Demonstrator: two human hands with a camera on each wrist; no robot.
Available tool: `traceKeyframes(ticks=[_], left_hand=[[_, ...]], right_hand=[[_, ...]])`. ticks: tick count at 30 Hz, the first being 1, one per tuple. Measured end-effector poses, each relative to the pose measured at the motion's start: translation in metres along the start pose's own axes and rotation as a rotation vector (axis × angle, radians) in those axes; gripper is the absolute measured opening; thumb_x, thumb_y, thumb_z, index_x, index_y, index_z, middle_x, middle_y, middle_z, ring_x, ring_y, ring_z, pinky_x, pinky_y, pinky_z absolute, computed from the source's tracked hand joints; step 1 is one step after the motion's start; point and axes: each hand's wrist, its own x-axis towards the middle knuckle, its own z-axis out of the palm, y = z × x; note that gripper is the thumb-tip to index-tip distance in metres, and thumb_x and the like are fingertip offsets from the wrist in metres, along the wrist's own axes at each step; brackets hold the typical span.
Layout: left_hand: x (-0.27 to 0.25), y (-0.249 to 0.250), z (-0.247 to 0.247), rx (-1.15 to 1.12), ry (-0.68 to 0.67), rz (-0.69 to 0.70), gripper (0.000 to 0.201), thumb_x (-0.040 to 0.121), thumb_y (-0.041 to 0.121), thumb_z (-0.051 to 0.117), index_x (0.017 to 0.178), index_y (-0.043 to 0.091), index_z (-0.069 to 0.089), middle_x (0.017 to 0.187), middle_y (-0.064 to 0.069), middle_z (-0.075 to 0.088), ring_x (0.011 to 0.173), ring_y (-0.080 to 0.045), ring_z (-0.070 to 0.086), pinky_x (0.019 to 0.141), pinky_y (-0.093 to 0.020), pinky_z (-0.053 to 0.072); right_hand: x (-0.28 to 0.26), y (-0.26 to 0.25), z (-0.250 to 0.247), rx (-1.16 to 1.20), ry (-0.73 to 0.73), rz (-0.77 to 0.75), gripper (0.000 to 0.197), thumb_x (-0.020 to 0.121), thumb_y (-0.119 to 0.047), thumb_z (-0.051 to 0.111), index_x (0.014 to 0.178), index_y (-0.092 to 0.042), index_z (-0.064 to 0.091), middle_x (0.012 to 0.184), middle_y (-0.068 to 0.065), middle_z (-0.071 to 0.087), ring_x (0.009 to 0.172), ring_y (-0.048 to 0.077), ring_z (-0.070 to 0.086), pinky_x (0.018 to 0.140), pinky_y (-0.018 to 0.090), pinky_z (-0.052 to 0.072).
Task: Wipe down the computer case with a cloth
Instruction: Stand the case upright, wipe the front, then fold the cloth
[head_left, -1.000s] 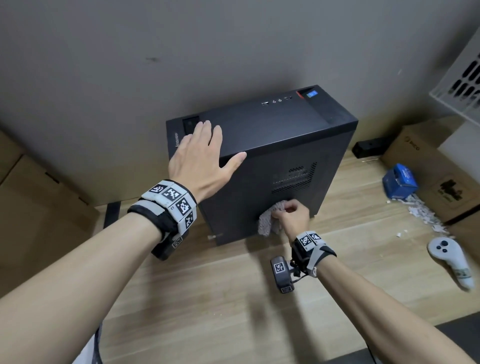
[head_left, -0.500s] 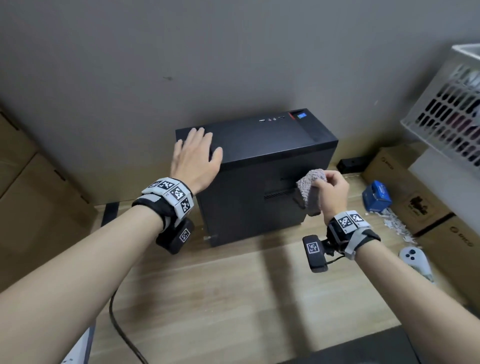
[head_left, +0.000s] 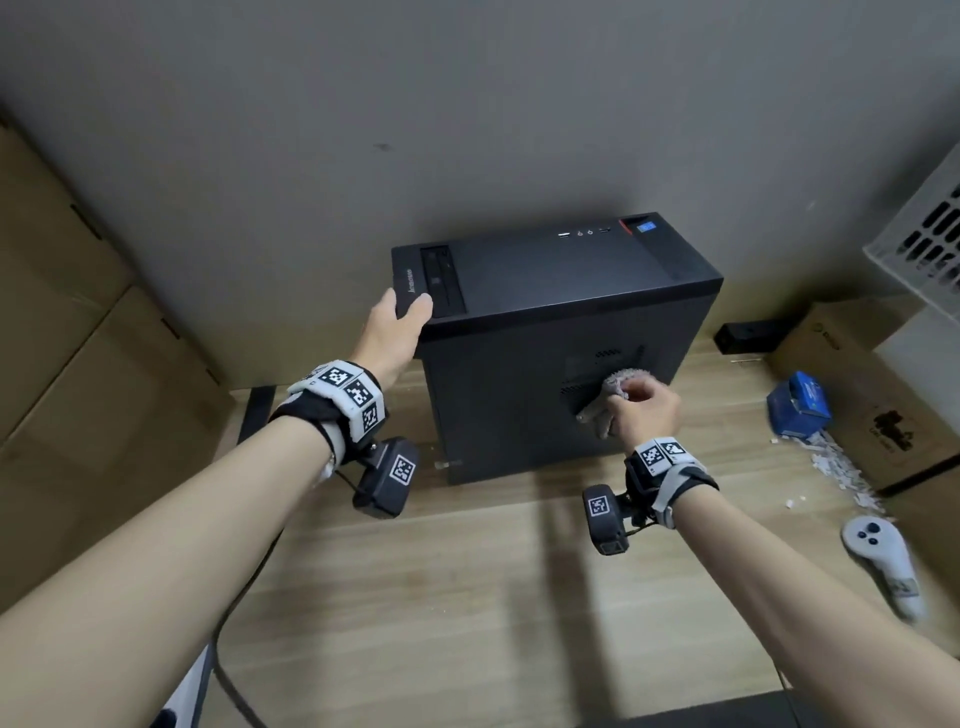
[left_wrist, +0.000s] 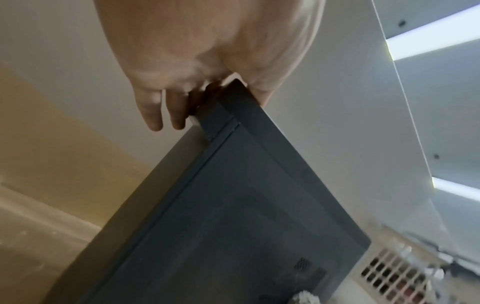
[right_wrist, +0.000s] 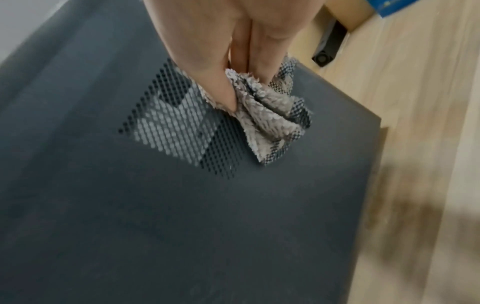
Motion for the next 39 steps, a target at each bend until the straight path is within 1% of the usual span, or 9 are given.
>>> traceKeyframes(ticks=[8, 11, 14, 19, 22, 27, 29, 32, 39], left_hand=[[-0.026, 0.028, -0.005, -0.129, -0.025, 0.025, 0.091, 0.075, 0.059, 0.054, 0.147, 0.007, 0.037, 0.15, -0.008, 0.045, 0.137, -0.022, 0.042, 0.115, -0.042, 0.035], [-0.035, 0.041, -0.015, -0.208, -0.074, -0.015, 0.039, 0.097, 0.021, 0.053, 0.132, 0.006, 0.055, 0.119, -0.003, 0.064, 0.105, -0.016, 0.061, 0.089, -0.024, 0.051], [-0.032, 0.046, -0.024, -0.234, -0.151, -0.08, 0.016, 0.096, 0.011, 0.054, 0.107, 0.016, 0.064, 0.095, 0.0, 0.064, 0.08, -0.012, 0.058, 0.066, -0.019, 0.047], [-0.029, 0.053, -0.037, -0.296, -0.165, -0.178, 0.021, 0.085, 0.009, 0.067, 0.106, 0.007, 0.068, 0.098, -0.006, 0.071, 0.089, -0.021, 0.062, 0.094, -0.037, 0.046], [-0.024, 0.051, -0.039, -0.322, -0.175, -0.213, 0.011, 0.084, 0.007, 0.07, 0.094, 0.012, 0.069, 0.1, -0.007, 0.074, 0.089, -0.021, 0.063, 0.099, -0.038, 0.047], [-0.017, 0.052, -0.038, -0.397, -0.163, -0.247, 0.015, 0.087, -0.001, 0.067, 0.082, 0.009, 0.057, 0.068, -0.003, 0.072, 0.072, -0.018, 0.065, 0.072, -0.032, 0.058], [-0.014, 0.051, -0.04, -0.389, -0.159, -0.271, 0.012, 0.086, -0.001, 0.068, 0.084, 0.005, 0.058, 0.08, -0.01, 0.073, 0.078, -0.022, 0.068, 0.077, -0.036, 0.06], [-0.009, 0.047, -0.043, -0.368, -0.153, -0.303, 0.017, 0.085, 0.002, 0.071, 0.098, 0.0, 0.062, 0.109, -0.019, 0.071, 0.097, -0.029, 0.071, 0.083, -0.04, 0.06], [-0.005, 0.046, -0.04, -0.373, -0.136, -0.271, 0.012, 0.087, 0.007, 0.07, 0.095, 0.002, 0.063, 0.095, -0.013, 0.071, 0.089, -0.024, 0.072, 0.08, -0.038, 0.06]], right_hand=[[-0.081, -0.009, 0.07, 0.119, -0.218, -0.03, 0.019, 0.067, -0.023, 0.084, 0.061, -0.037, 0.073, 0.065, -0.013, 0.072, 0.071, 0.004, 0.068, 0.074, 0.027, 0.056], [-0.105, -0.042, 0.086, 0.278, -0.337, -0.116, 0.021, 0.072, -0.017, 0.086, 0.066, -0.033, 0.076, 0.072, -0.006, 0.075, 0.069, 0.001, 0.068, 0.07, 0.017, 0.054], [-0.108, -0.086, 0.084, 0.425, -0.353, -0.217, 0.016, 0.071, -0.013, 0.087, 0.079, -0.024, 0.079, 0.078, -0.004, 0.077, 0.08, 0.008, 0.073, 0.078, 0.024, 0.058], [-0.099, -0.119, 0.078, 0.407, -0.424, -0.397, 0.015, 0.072, -0.014, 0.088, 0.084, -0.02, 0.08, 0.08, -0.005, 0.077, 0.077, 0.005, 0.07, 0.078, 0.025, 0.059], [-0.1, -0.1, 0.093, 0.308, -0.462, -0.401, 0.012, 0.071, -0.016, 0.089, 0.08, -0.019, 0.081, 0.076, -0.006, 0.077, 0.075, 0.005, 0.072, 0.074, 0.024, 0.059], [-0.098, -0.033, 0.132, 0.091, -0.586, -0.315, 0.008, 0.075, -0.015, 0.083, 0.071, -0.022, 0.081, 0.06, -0.019, 0.069, 0.061, -0.008, 0.062, 0.06, 0.014, 0.048], [-0.09, 0.003, 0.151, 0.001, -0.634, -0.236, 0.008, 0.078, -0.02, 0.08, 0.071, -0.022, 0.081, 0.054, -0.017, 0.066, 0.055, -0.006, 0.055, 0.056, 0.014, 0.042], [-0.076, 0.059, 0.181, -0.149, -0.674, -0.145, 0.005, 0.081, -0.025, 0.078, 0.078, -0.024, 0.082, 0.049, -0.016, 0.062, 0.052, -0.004, 0.052, 0.059, 0.018, 0.042], [-0.077, 0.082, 0.193, -0.065, -0.601, -0.043, 0.004, 0.079, -0.019, 0.08, 0.083, -0.019, 0.082, 0.075, -0.008, 0.076, 0.077, 0.004, 0.064, 0.077, 0.026, 0.052]])
